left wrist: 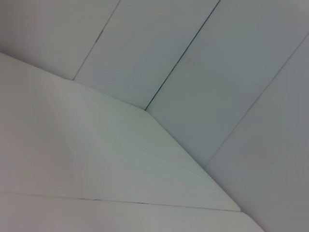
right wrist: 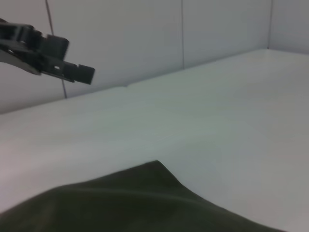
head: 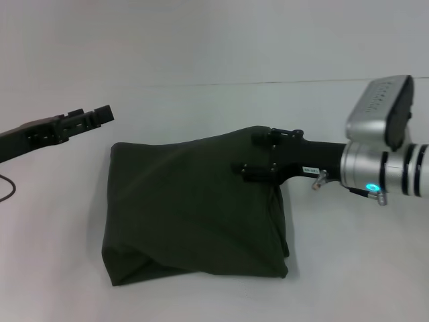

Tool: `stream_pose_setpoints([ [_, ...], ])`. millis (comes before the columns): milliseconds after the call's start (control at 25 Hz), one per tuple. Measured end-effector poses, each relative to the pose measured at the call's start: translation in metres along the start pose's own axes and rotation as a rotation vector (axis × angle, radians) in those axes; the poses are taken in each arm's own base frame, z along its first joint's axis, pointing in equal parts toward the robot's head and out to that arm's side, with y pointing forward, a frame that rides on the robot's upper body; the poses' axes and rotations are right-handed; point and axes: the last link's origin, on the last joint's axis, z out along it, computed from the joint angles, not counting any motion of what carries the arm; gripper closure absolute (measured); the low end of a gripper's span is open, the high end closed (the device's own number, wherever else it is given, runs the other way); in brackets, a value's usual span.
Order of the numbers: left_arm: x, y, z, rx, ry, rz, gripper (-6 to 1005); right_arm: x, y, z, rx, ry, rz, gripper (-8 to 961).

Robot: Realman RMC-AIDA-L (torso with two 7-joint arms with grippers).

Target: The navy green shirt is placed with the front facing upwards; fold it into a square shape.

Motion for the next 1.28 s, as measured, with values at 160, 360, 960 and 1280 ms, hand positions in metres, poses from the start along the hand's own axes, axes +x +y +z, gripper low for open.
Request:
stream_pose_setpoints([
  [160, -0.003, 0.002, 0.003, -0.009, -0.001, 0.005, 65, 0.006, -0.004, 0.007, 0.043, 0.055, 0.019, 123],
  [360, -0.006, 0.003, 0.006, -0.023, 0.005, -0.004, 65, 0.015, -0.009, 0.008, 0.089, 0.121, 0.024, 122],
  [960, -0.006, 0.012, 0.006, -0.084, 0.028, 0.092, 65, 0.007, -0.010, -0.032, 0.023, -0.012, 0.020, 121],
  [1280, -0.015, 0.027, -0.001, -0.200, 0.008, 0.325, 65, 0.026, 0.014, -0.093, -0.084, -0.100, -0.085, 120],
])
